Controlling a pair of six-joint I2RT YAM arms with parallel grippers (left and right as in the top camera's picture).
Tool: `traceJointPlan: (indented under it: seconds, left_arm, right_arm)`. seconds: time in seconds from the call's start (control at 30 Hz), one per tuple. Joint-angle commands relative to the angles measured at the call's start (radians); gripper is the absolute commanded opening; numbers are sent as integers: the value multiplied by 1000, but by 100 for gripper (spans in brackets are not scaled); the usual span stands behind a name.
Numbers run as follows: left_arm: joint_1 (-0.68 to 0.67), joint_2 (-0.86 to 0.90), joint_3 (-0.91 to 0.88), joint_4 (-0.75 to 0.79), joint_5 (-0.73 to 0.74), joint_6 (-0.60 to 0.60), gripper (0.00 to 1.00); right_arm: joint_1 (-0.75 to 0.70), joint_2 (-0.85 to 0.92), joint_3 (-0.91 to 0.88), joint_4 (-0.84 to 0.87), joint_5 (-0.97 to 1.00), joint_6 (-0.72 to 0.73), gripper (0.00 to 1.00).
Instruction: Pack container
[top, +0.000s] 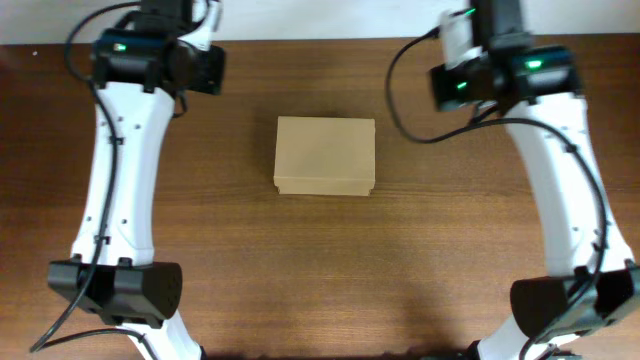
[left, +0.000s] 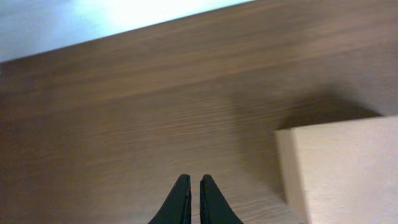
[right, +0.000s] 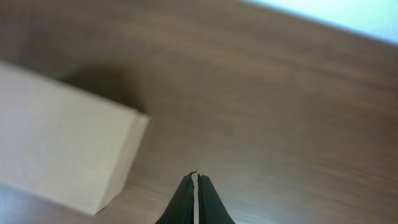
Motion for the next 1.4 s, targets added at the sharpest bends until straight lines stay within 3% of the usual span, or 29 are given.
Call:
traceJointPlan:
  seconds: [0.0,0.1,0.17,0.27,0.33,0.43,0.53,0.57,0.6,0.67,0.7,1.37]
  left_arm:
    - [43,-28,20,-20,-31,-27,7]
    - [63,-28,20,-26,-33,-27,7]
    - [72,-28,20,-25,-33,-27,15]
    - [79,-28,20,-25,-33,-27,45]
    - [80,-28,20,-23,-33,-27,56]
    - [80,-27,20,-22,-37,-27,100]
    - [80,-28,20,-22,-37,-27,100]
    - [80,-28,20,-22,-37,-27,100]
    - [80,-28,20,-22,-36,-27,100]
    - [80,-28,20,-22,-36,-27,100]
    - [80,-28,20,-22,-36,-27,100]
    - [80,-28,20,-23,-36,-27,100]
  right_arm:
    - [-52,-34,80,-21,15,-6,4]
    - [-76,-34,107,-34,12,-6,4]
    - [-79,-34,112,-34,8,-6,4]
    - [-79,-34,112,-32,9,-6,4]
    - [-79,-34,112,-26,9,-6,4]
    - [-79,-34,112,-13,9,-6,4]
    - [-79,-34,113,-4,9,-6,5]
    - [-79,-34,113,-4,9,-6,14]
    - [-79,-34,113,-4,9,-6,35]
    - [-79,-34,113,-6,9,-6,59]
    - [-79,-34,113,-9,9,-6,99]
    - [-79,-32,113,-56,9,-6,99]
